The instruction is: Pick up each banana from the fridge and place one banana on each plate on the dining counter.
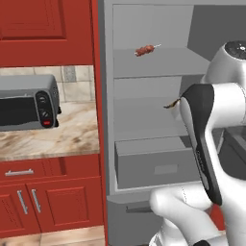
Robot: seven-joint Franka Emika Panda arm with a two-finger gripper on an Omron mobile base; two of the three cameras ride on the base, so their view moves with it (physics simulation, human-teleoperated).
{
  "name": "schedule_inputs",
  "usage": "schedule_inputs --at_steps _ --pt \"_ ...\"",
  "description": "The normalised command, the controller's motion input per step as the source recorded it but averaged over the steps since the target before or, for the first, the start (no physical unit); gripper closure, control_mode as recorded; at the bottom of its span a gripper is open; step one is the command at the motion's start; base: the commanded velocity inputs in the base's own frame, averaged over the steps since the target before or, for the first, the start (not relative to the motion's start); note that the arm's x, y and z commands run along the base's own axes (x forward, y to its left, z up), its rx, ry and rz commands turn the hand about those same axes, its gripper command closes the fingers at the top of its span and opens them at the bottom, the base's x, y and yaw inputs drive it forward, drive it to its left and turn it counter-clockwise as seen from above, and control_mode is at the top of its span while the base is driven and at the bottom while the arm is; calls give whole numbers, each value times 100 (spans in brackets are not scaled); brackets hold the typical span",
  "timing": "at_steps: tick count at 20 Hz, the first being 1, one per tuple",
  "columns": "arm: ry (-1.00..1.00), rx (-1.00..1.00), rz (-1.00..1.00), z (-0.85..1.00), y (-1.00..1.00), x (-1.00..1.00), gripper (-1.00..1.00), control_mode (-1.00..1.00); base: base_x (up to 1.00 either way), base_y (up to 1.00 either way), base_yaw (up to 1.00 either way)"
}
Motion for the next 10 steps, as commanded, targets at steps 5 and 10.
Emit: schedule_inputs --at_steps 5,10 --pt "0 0 0 0 0 0 100 100 -99 17 0" --pt "0 0 0 0 0 0 100 100 -100 1 0"
